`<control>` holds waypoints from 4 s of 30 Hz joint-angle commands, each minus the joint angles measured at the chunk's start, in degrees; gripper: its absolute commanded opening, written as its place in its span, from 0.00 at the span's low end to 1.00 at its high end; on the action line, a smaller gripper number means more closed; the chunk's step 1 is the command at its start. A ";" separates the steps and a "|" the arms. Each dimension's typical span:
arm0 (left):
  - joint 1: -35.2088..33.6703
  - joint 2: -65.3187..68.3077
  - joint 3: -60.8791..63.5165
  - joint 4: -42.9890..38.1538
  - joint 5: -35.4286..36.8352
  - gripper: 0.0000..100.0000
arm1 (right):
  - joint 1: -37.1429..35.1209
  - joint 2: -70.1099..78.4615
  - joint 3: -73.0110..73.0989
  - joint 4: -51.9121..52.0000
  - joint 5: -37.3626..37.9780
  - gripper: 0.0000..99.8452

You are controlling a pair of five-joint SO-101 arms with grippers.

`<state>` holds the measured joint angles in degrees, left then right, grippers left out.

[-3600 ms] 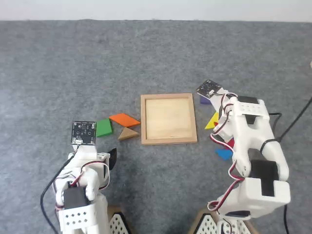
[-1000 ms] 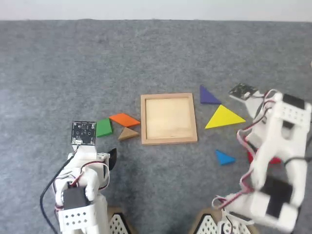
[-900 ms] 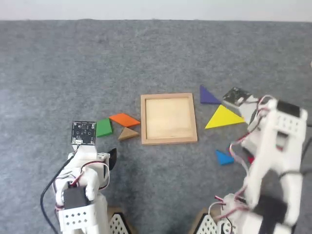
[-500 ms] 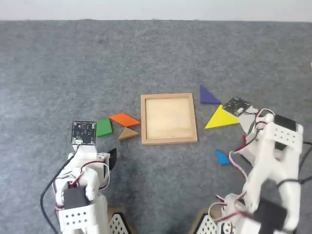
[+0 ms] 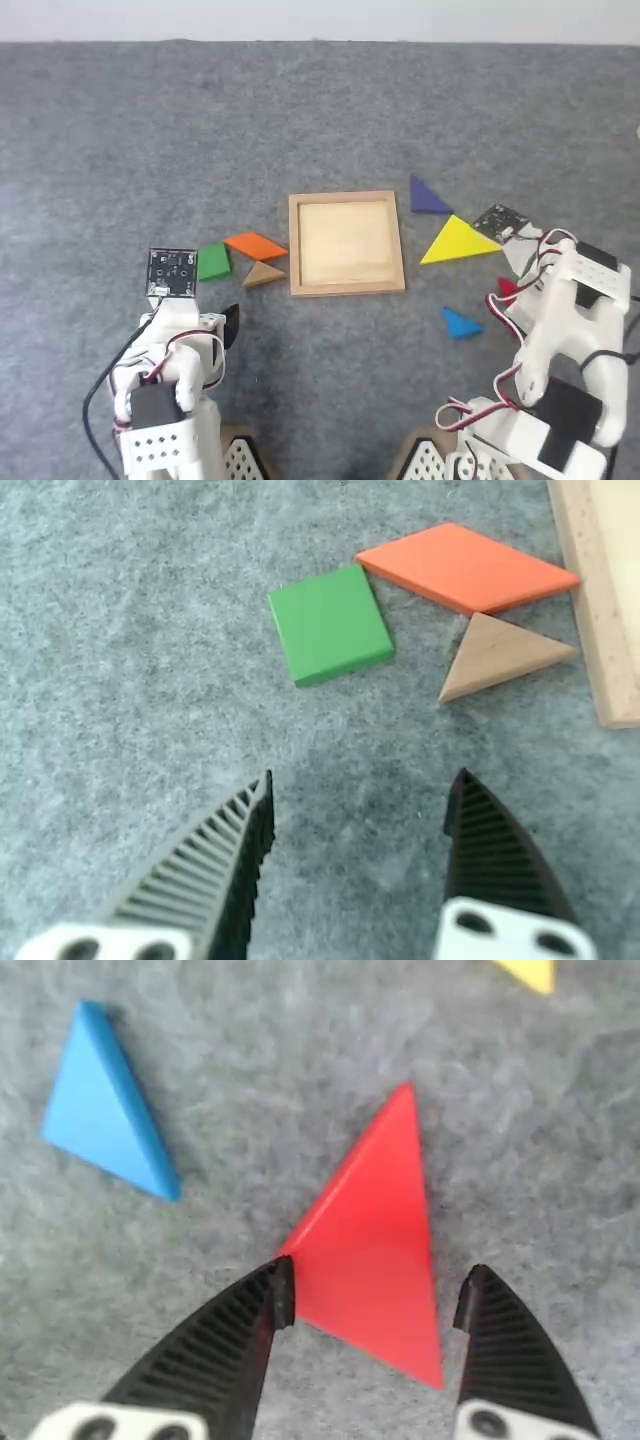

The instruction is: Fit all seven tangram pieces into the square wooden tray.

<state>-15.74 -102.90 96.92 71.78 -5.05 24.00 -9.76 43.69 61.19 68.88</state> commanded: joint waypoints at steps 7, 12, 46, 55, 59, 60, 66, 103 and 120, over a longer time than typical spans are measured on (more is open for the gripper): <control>-0.35 -0.62 -0.40 0.18 -0.53 0.27 | 0.48 -0.84 1.05 2.86 2.11 0.30; -0.35 -0.62 -0.40 0.18 -0.53 0.27 | 0.57 -0.31 1.23 2.51 2.20 0.29; -0.35 -0.62 -0.40 0.18 -0.53 0.27 | 2.33 0.04 3.60 -7.69 -9.14 0.02; -0.35 -0.62 -0.40 0.18 -0.53 0.27 | -2.24 -13.67 3.60 0.84 -15.03 0.02; -0.35 -0.62 -0.40 0.18 -0.53 0.27 | 1.19 -17.63 3.69 9.36 -1.58 0.13; -0.35 -0.62 -0.40 0.18 -0.53 0.27 | 1.36 -18.77 3.78 11.30 0.97 0.17; -0.35 -0.62 -0.40 0.18 -0.53 0.27 | 2.95 -27.03 8.00 15.08 6.42 0.38; -0.35 -0.62 -0.40 0.18 -0.44 0.27 | 17.54 -3.56 14.07 -4.62 28.22 0.35; -0.35 -0.62 -0.40 0.18 -0.44 0.27 | 15.16 0.04 8.79 -2.77 16.79 0.05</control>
<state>-15.74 -102.90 96.92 71.78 -5.05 39.91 -12.66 54.68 55.74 89.89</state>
